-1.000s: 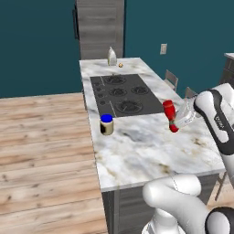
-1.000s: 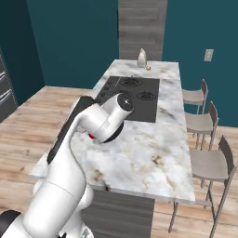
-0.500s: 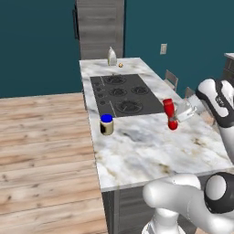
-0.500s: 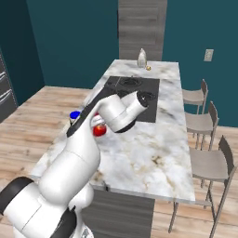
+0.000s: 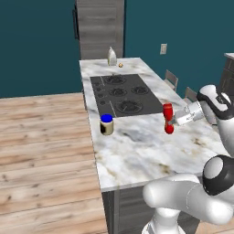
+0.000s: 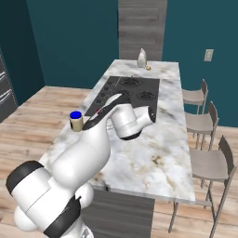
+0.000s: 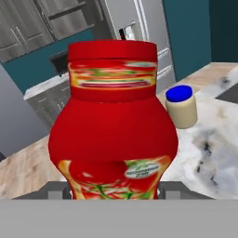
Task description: Move the ketchup and mayonnaise from the cabinet to the dining counter.
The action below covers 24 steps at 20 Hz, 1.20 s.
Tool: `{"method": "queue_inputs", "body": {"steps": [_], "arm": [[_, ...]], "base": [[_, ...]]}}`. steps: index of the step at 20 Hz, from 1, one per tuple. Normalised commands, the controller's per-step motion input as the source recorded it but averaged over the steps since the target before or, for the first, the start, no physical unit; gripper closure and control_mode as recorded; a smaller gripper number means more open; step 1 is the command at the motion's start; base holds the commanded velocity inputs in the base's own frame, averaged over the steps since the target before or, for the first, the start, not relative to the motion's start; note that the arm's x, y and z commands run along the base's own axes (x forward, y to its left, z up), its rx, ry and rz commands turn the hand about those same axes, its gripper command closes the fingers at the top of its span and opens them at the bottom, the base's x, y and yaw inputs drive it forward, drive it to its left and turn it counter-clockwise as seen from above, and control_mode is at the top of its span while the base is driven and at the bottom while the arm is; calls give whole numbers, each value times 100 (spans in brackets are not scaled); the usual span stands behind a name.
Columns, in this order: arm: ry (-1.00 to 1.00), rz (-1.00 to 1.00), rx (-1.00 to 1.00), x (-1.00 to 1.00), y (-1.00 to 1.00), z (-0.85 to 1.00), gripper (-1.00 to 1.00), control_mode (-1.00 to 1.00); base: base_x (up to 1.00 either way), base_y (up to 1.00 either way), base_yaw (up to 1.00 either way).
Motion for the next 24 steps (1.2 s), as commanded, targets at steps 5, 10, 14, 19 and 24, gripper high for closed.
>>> {"method": "queue_inputs", "body": {"steps": [5,10,14,19,24], "arm": [[0,0,12,8,0,-34,100,-100],[4,0,0,9,0,-18,100,-100],[4,0,0,3,0,-10,100,-100],[1,0,0,0,0,-25,100,-100],[0,0,0,0,0,-36,100,-100]], "base": [[0,0,0],[0,0,0],[0,0,0],[0,0,0],[0,0,0]]}}
